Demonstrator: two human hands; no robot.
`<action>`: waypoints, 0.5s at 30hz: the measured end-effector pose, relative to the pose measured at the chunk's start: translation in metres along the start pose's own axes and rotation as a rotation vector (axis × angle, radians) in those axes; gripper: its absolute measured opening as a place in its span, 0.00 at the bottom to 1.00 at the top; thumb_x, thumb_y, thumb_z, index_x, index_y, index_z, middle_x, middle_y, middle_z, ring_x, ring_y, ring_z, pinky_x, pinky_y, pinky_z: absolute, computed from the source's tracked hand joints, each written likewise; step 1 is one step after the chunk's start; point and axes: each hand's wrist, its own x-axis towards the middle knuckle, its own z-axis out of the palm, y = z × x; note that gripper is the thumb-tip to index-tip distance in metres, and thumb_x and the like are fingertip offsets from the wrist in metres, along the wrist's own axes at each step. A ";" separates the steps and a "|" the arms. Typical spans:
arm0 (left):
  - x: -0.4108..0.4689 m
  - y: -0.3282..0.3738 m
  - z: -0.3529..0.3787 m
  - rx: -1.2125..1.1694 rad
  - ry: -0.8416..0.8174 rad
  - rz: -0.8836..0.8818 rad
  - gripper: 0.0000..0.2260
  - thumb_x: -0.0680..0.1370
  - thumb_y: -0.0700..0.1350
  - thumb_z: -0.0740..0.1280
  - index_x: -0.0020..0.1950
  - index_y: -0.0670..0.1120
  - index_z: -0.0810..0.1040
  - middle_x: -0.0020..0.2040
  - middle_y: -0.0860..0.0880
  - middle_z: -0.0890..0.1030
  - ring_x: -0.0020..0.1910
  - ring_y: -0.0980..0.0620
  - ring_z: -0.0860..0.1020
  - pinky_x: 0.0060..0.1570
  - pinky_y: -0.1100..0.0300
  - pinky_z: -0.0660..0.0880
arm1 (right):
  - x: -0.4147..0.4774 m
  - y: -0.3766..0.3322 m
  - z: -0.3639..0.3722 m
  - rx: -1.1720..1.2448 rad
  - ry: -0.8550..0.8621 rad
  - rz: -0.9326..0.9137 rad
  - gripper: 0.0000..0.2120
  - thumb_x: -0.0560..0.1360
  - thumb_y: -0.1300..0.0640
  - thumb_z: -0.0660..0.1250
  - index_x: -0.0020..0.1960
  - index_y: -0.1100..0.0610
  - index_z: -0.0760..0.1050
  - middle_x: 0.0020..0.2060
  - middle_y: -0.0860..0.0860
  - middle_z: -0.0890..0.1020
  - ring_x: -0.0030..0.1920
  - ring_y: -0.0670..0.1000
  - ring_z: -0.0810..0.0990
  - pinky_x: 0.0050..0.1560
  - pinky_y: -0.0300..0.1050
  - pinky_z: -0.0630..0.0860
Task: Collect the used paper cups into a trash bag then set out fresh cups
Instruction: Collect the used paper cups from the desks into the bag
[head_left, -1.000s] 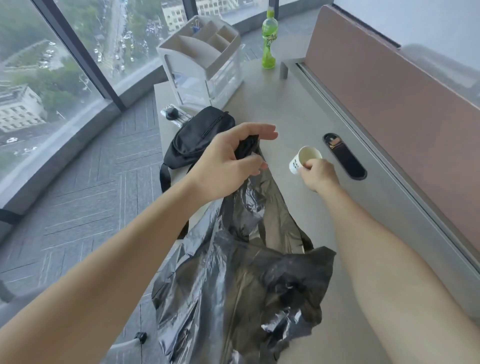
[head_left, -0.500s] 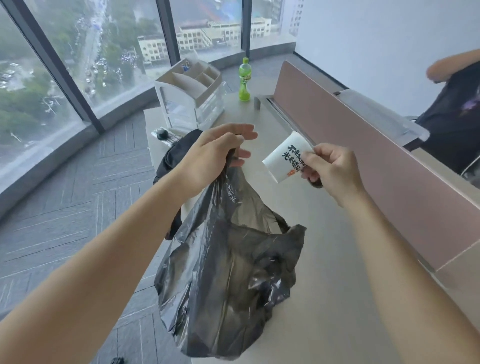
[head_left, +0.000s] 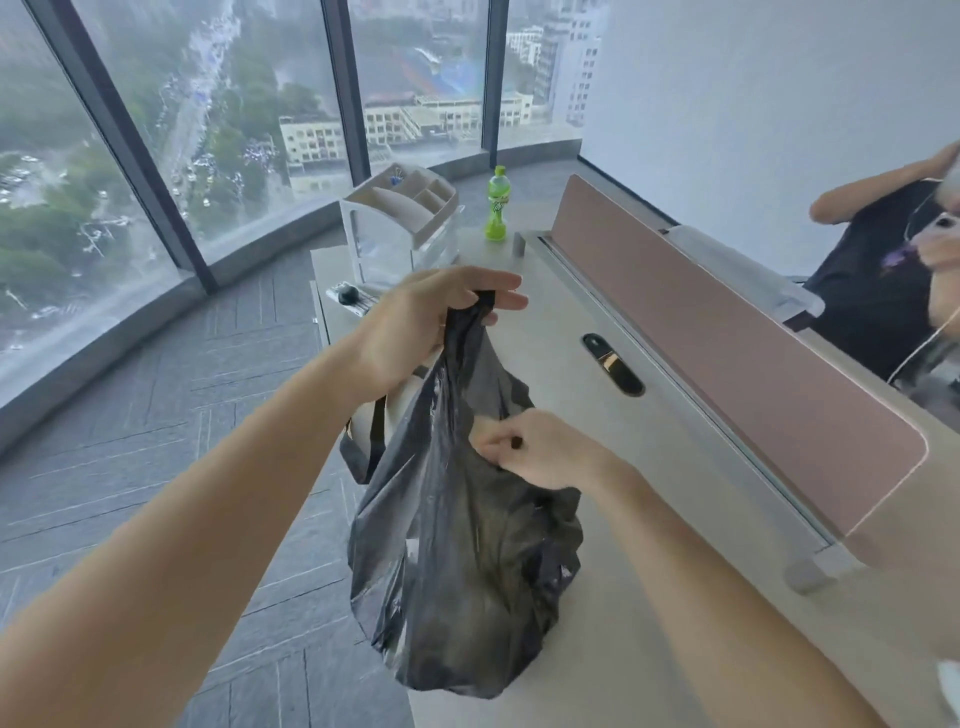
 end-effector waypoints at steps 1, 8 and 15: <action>-0.003 0.002 -0.003 0.014 0.004 0.010 0.23 0.69 0.43 0.55 0.60 0.48 0.79 0.56 0.49 0.84 0.57 0.45 0.78 0.60 0.57 0.73 | -0.001 0.001 -0.002 -0.016 0.013 0.004 0.15 0.78 0.42 0.64 0.60 0.45 0.81 0.59 0.44 0.81 0.57 0.49 0.79 0.57 0.43 0.73; -0.017 -0.018 -0.022 0.163 0.031 -0.041 0.37 0.65 0.37 0.60 0.76 0.44 0.61 0.60 0.48 0.82 0.52 0.45 0.76 0.51 0.49 0.70 | -0.009 0.043 -0.024 -0.177 0.320 0.198 0.24 0.75 0.44 0.68 0.67 0.52 0.73 0.64 0.53 0.76 0.62 0.54 0.77 0.60 0.49 0.73; -0.027 -0.053 -0.040 0.351 0.170 -0.041 0.43 0.73 0.43 0.72 0.80 0.55 0.48 0.60 0.49 0.79 0.51 0.52 0.81 0.57 0.53 0.78 | 0.001 0.061 0.006 0.346 0.060 0.707 0.39 0.68 0.39 0.74 0.69 0.53 0.58 0.57 0.55 0.75 0.47 0.55 0.84 0.45 0.48 0.81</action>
